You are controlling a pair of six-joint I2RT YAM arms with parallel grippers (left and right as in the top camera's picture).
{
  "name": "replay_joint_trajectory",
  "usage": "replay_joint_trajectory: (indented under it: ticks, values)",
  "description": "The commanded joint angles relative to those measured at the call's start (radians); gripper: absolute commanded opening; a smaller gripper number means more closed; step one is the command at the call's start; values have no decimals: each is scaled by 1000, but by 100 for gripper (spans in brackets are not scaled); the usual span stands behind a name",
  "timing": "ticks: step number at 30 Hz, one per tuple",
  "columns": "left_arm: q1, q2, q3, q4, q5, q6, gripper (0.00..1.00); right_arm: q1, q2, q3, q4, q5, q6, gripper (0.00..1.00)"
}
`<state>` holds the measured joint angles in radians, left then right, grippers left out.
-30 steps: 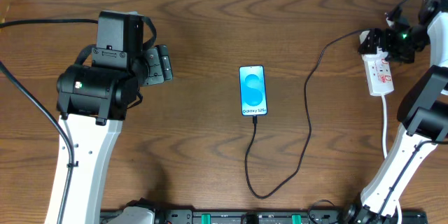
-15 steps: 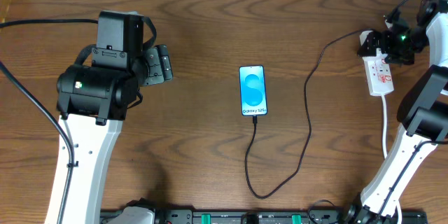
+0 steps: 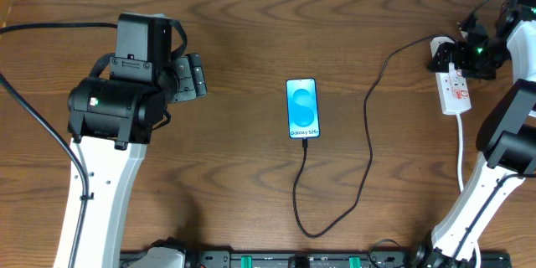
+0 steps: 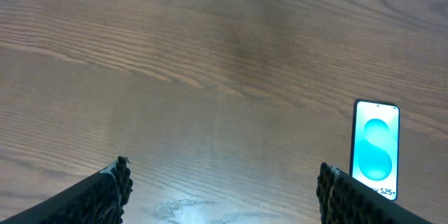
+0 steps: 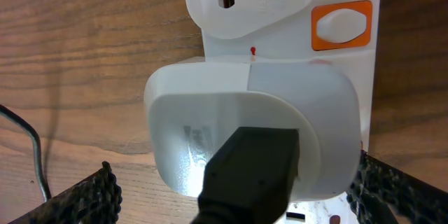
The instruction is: Plug charger to phone and switch on socket
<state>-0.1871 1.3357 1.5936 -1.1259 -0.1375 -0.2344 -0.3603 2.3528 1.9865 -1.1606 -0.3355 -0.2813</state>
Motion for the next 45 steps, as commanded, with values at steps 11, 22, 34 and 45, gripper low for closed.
replay_joint_trajectory:
  ticks: [11, 22, 34, 45]
  values:
    - [-1, 3, 7, -3, -13, 9, 86, 80, 88, -75, -35, -393, -23, 99]
    - [-1, 3, 7, -3, -13, 9, 87, 47, 85, -55, -39, -344, -6, 99]
    - [-1, 3, 7, -3, -13, 9, 86, -50, -60, 187, -188, 98, 136, 99]
    - [-1, 3, 7, -3, -13, 9, 86, -48, -376, 205, -290, 168, 165, 99]
